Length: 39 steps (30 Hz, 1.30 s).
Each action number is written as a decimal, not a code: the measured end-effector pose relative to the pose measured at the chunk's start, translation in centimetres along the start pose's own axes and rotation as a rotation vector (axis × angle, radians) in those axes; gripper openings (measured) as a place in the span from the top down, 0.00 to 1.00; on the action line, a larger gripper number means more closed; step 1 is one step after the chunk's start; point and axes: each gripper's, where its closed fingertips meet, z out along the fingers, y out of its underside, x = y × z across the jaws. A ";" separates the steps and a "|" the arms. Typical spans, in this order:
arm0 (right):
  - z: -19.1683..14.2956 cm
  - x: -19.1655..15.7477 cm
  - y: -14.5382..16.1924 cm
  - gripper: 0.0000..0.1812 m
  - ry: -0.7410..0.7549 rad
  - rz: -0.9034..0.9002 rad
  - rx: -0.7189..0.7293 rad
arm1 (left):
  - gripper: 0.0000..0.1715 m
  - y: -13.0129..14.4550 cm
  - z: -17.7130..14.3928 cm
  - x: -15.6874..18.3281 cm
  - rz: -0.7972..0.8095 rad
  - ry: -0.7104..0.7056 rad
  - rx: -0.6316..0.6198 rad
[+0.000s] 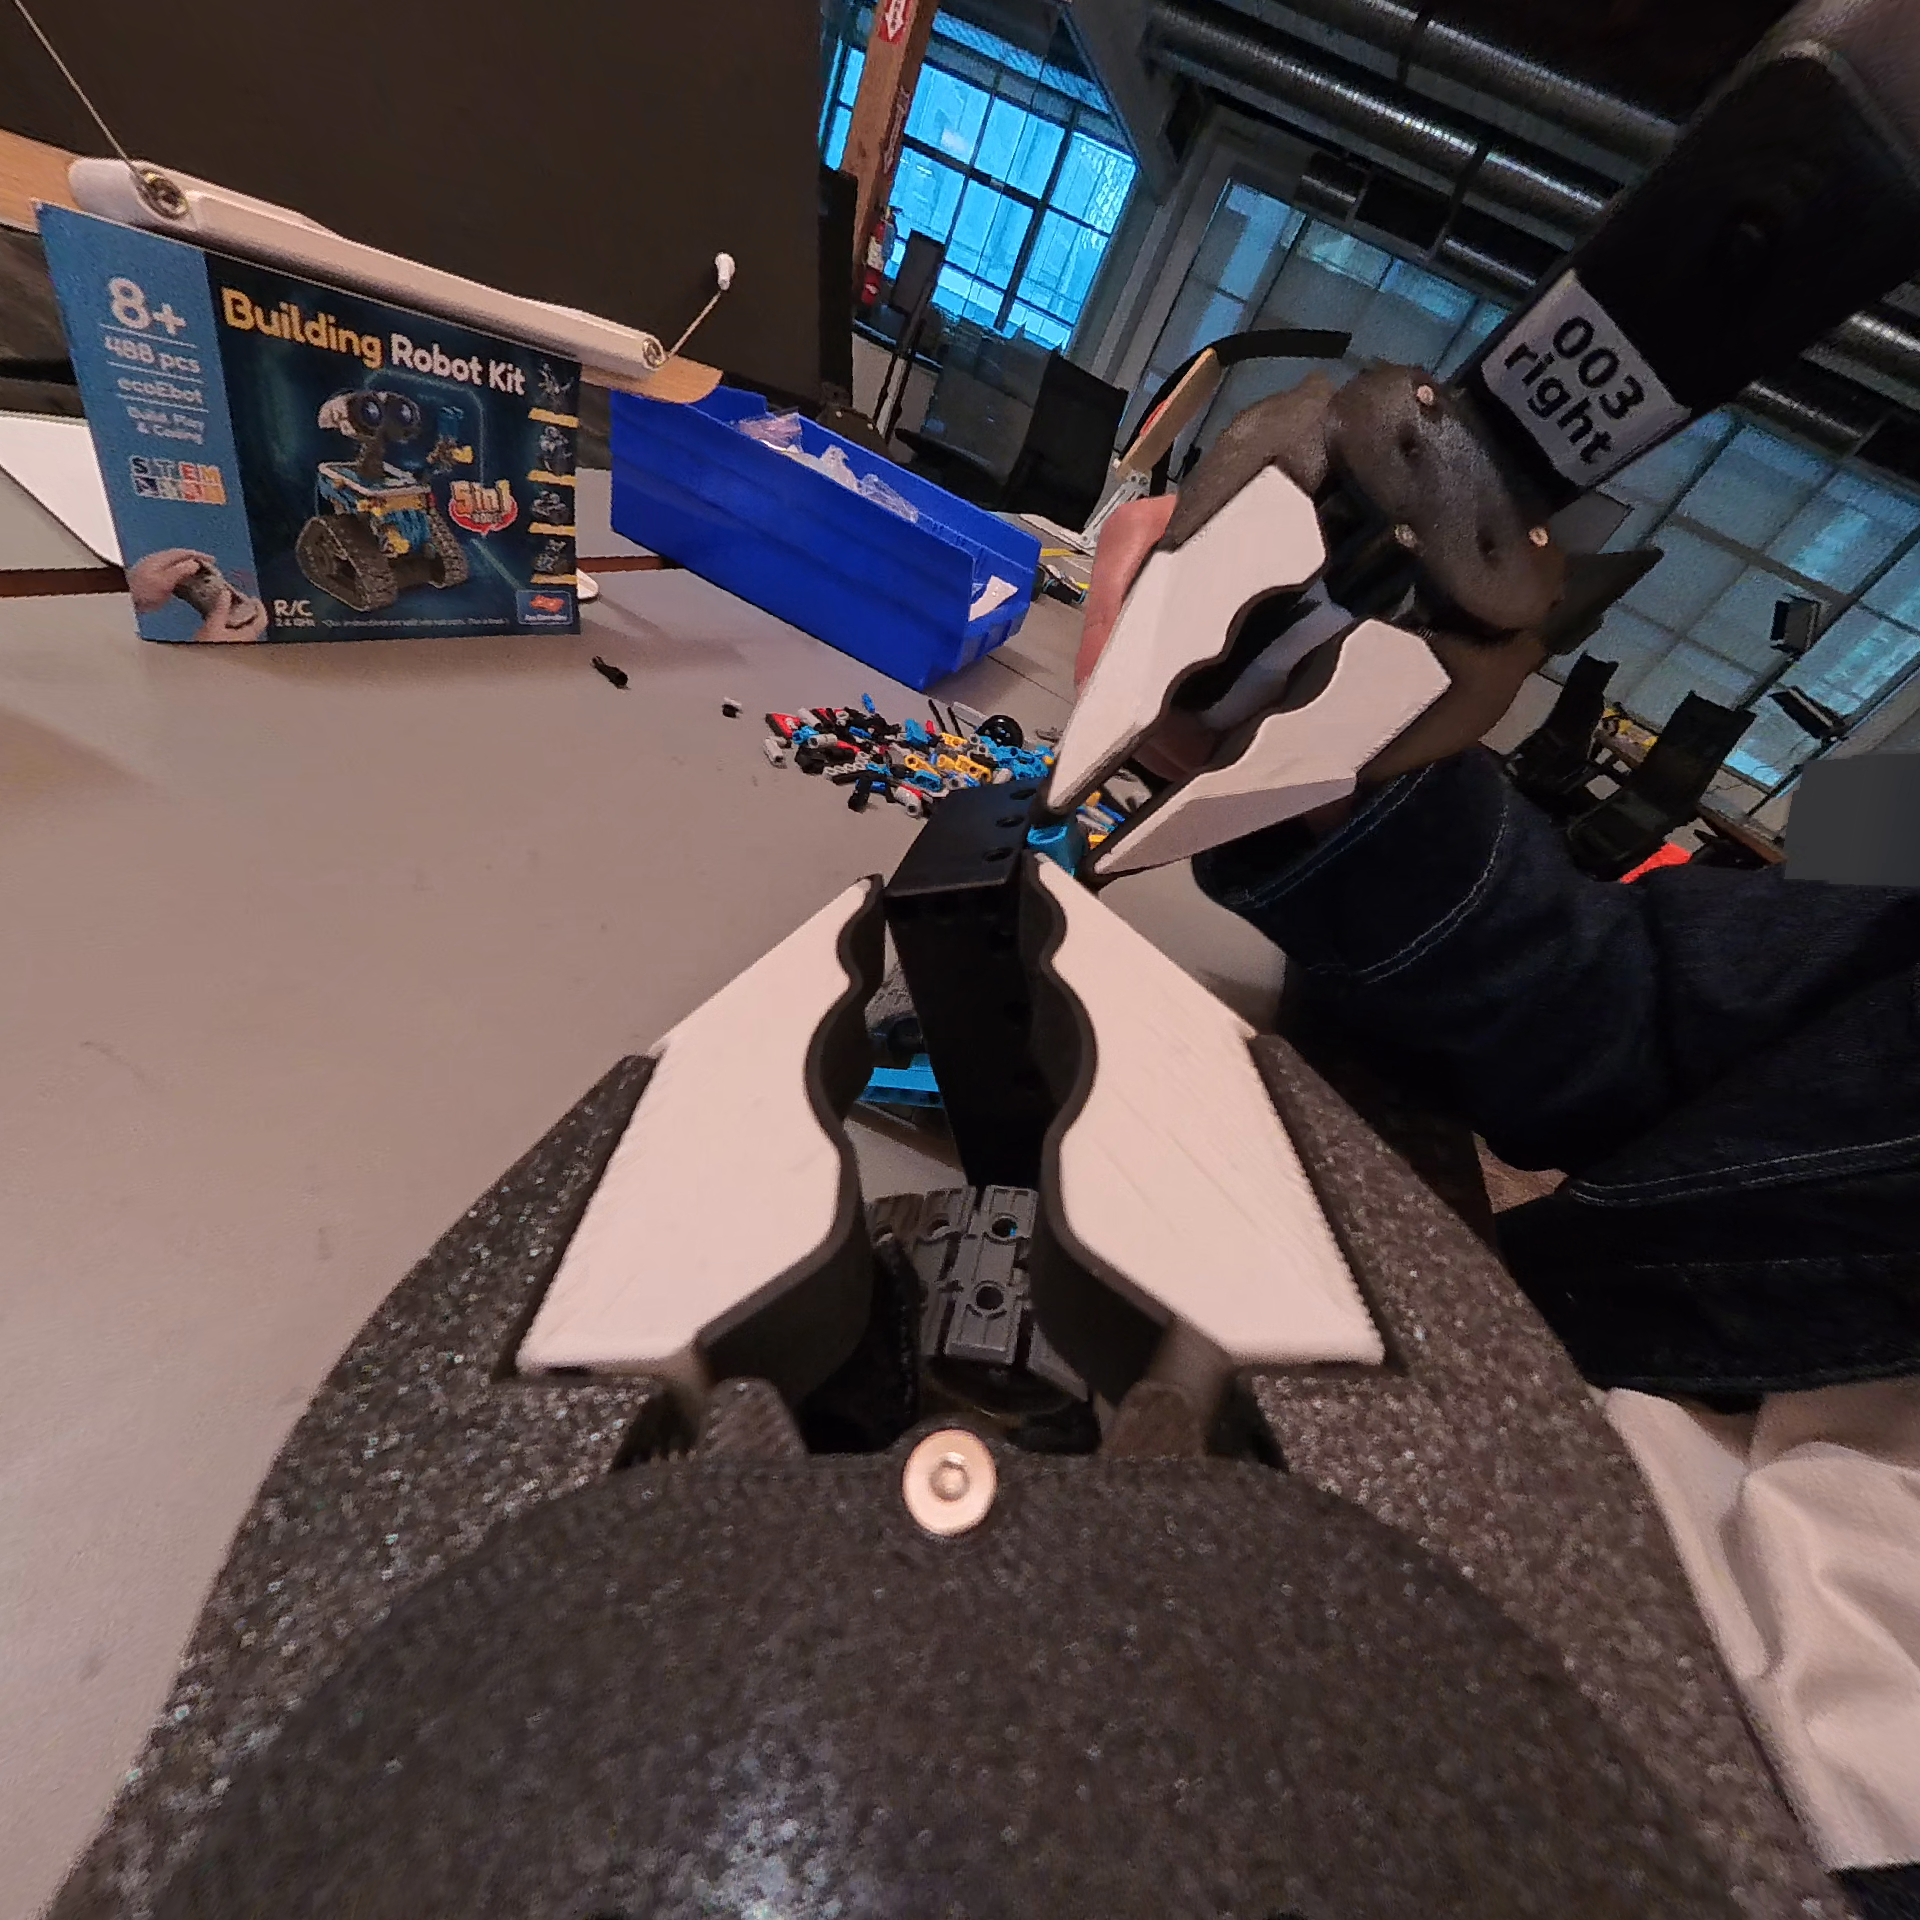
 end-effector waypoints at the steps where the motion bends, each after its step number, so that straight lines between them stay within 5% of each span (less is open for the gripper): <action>1: 0.0 0.0 0.0 0.97 0.000 -0.001 0.007 | 0.85 0.0 0.0 0.0 0.000 -0.001 -0.001; 17: -0.1 0.0 -0.1 0.97 -0.016 0.069 0.072 | 0.85 0.0 0.0 0.0 -0.005 0.012 0.005; 20: 0.3 0.8 -0.4 0.94 0.059 0.092 0.146 | 0.85 -0.4 -0.1 -0.7 -0.084 0.015 0.031; 22: 0.1 1.2 -0.1 0.83 0.103 0.070 0.135 | 0.85 -0.8 -0.6 -1.8 -0.148 -0.001 0.059; 27: 0.1 0.3 1.6 0.83 0.101 -0.068 0.042 | 0.85 -1.7 -2.3 -4.8 -0.425 0.056 0.146; 39: 0.6 0.2 1.0 0.79 0.170 -0.090 0.028 | 0.85 -1.8 -2.0 -5.5 -0.481 0.074 0.153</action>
